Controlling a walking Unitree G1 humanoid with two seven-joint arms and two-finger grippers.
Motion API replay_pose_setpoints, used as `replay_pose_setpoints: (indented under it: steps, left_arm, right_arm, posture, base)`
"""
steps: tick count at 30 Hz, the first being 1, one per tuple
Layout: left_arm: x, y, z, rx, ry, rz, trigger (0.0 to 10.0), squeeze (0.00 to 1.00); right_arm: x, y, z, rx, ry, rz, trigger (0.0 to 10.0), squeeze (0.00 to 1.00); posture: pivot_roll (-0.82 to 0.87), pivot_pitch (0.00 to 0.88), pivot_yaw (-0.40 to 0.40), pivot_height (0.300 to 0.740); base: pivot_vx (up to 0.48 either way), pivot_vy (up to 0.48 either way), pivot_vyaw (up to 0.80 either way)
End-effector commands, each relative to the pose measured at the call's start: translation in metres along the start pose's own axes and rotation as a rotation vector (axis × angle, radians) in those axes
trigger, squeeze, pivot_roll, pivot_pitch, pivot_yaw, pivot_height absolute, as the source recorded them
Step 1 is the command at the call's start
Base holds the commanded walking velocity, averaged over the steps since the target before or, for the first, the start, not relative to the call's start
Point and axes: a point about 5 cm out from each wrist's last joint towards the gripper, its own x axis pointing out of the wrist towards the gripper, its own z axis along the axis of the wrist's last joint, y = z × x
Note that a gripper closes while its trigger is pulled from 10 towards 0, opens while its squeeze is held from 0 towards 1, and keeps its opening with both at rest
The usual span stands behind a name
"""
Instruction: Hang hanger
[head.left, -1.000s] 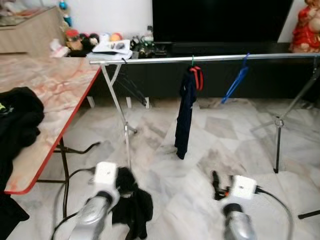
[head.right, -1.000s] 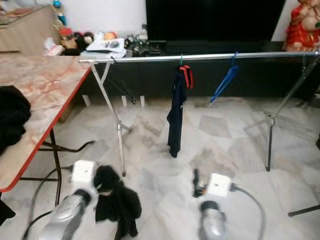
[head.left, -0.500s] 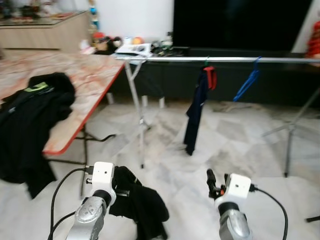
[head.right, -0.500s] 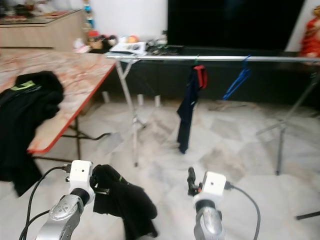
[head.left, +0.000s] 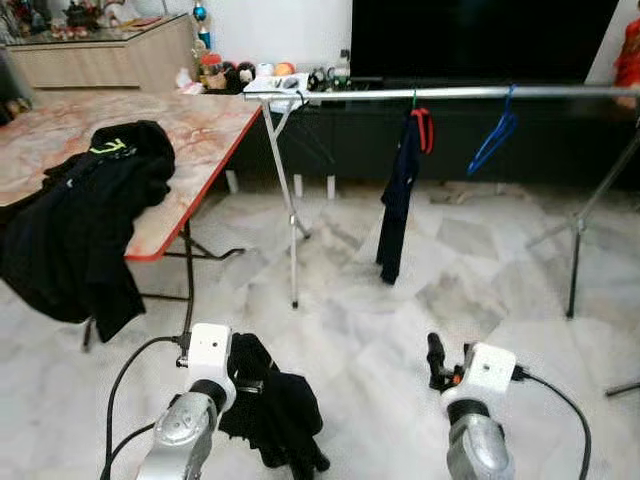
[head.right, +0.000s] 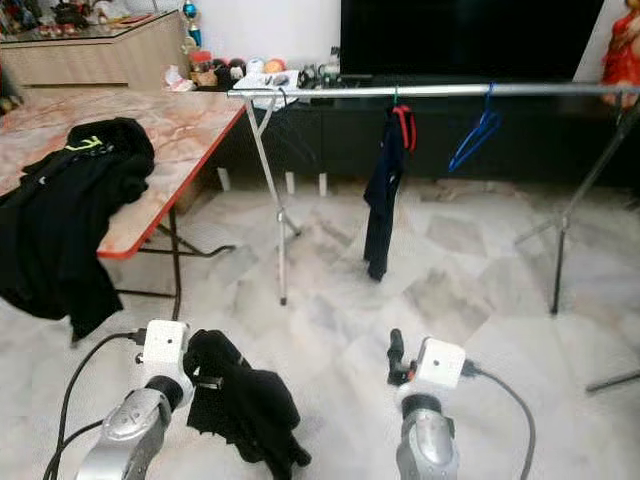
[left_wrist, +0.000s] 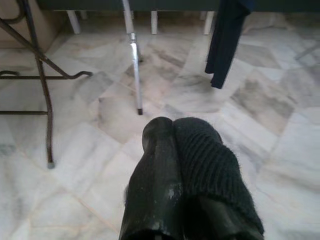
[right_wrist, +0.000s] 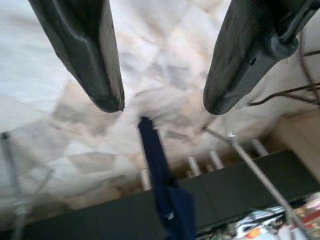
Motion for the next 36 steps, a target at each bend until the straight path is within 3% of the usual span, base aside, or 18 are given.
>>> replay_pose_setpoints:
  steps: [1,11,19,25,28,32,36]
  left_arm:
    - [0.000,0.007,0.007,0.001,-0.031,0.015,10.0,0.00]
    - [0.004,0.003,0.014,0.011,-0.043,0.000,10.0,0.00]
    - [0.016,-0.013,0.039,0.055,-0.084,-0.080,10.0,0.00]
    - [0.018,-0.021,0.042,0.070,-0.079,-0.112,10.0,0.00]
    - [0.021,-0.026,0.047,0.089,-0.077,-0.119,10.0,0.00]
    - [0.029,-0.035,0.061,0.095,-0.106,-0.152,10.0,0.00]
    - [0.035,-0.044,0.074,0.104,-0.133,-0.182,10.0,0.00]
  right_arm:
    - [0.000,0.005,0.001,0.009,-0.004,0.008,10.0,0.00]
    - [0.001,0.005,0.002,0.004,-0.007,0.012,10.0,0.00]
    - [0.001,0.026,0.002,-0.038,0.004,0.219,10.0,0.00]
    - [0.000,0.032,0.002,-0.060,0.018,0.336,10.0,0.00]
    - [-0.007,0.042,0.001,-0.061,0.046,0.506,10.0,0.00]
    - [-0.020,0.049,-0.012,-0.222,0.105,0.761,10.0,0.00]
    - [-0.028,0.048,-0.014,-0.191,0.141,0.907,10.0,0.00]
  posture:
    - [0.05,0.042,0.056,0.740]
    - [0.05,0.032,0.051,0.740]
    - [0.06,0.026,0.048,0.740]
    - [0.05,0.022,0.047,0.740]
    - [0.05,0.015,0.042,0.740]
    - [0.05,0.014,0.034,0.740]
    - [0.05,0.013,0.022,0.740]
  base:
    - [-0.270,0.000,0.00]
    - [-0.054,0.000,0.00]
    - [0.000,0.000,0.00]
    - [0.000,0.000,0.00]
    - [0.000,0.000,0.00]
    - [0.000,0.000,0.00]
    - [0.000,0.000,0.00]
